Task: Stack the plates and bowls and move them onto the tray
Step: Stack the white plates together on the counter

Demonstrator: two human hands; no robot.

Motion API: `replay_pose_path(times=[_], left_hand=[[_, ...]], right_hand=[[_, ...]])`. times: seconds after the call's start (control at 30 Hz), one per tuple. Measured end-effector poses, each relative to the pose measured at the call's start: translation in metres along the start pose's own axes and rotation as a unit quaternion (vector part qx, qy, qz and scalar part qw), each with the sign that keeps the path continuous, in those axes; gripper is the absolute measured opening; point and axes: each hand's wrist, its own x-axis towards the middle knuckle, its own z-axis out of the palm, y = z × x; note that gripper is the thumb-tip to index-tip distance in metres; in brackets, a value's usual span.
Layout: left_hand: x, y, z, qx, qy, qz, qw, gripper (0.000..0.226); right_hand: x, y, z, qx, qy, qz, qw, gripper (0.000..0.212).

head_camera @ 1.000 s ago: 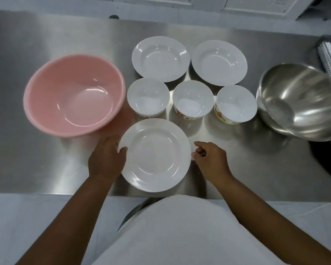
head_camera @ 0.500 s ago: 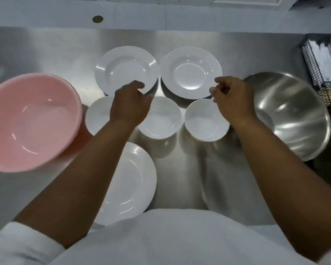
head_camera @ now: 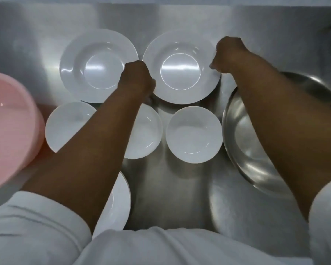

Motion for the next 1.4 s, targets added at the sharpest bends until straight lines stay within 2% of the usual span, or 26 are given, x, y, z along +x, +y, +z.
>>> replay_pose_path(times=[0.13, 0.33, 0.43, 0.53, 0.67, 0.8, 0.93, 1.0, 1.13, 1.3, 1.4], left_hand=[[0.001, 0.003, 0.01, -0.005, 0.005, -0.007, 1.0, 0.028], [-0.01, 0.0, -0.01, -0.061, 0.048, -0.002, 0.997, 0.029], [-0.028, -0.013, -0.034, -0.13, 0.076, 0.01, 0.989, 0.034], [-0.056, -0.038, -0.058, -0.234, 0.082, 0.012, 0.969, 0.054], [-0.107, -0.072, -0.086, -0.33, 0.081, -0.011, 0.94, 0.062], [-0.165, -0.127, -0.102, -0.356, 0.088, -0.033, 0.93, 0.061], [-0.219, -0.187, -0.106, -0.388, 0.086, -0.066, 0.915, 0.059], [-0.246, -0.213, -0.103, -0.361, 0.097, -0.067, 0.925, 0.052], [-0.293, -0.262, -0.086, -0.321, 0.104, -0.087, 0.937, 0.053], [-0.323, -0.309, -0.05, -0.275, 0.088, -0.135, 0.948, 0.06], [-0.33, -0.321, -0.035, -0.256, 0.068, -0.141, 0.954, 0.064]], right_hand=[[0.008, 0.002, 0.003, -0.003, 0.014, 0.01, 1.0, 0.026], [-0.017, 0.011, -0.016, 0.093, 0.104, 0.028, 0.99, 0.031], [-0.043, 0.011, -0.03, 0.2, 0.146, 0.027, 0.968, 0.032], [-0.084, -0.002, -0.039, 0.297, 0.181, 0.019, 0.937, 0.034], [-0.145, -0.032, -0.038, 0.396, 0.179, 0.011, 0.901, 0.037], [-0.202, -0.071, -0.019, 0.449, 0.155, -0.013, 0.88, 0.041], [-0.247, -0.111, 0.014, 0.452, 0.122, -0.047, 0.883, 0.039], [-0.265, -0.129, 0.033, 0.429, 0.105, -0.067, 0.895, 0.037], [-0.302, -0.158, 0.067, 0.382, 0.075, -0.098, 0.916, 0.039], [-0.329, -0.175, 0.113, 0.34, 0.049, -0.133, 0.93, 0.016], [-0.338, -0.177, 0.132, 0.302, 0.037, -0.126, 0.944, 0.022]])
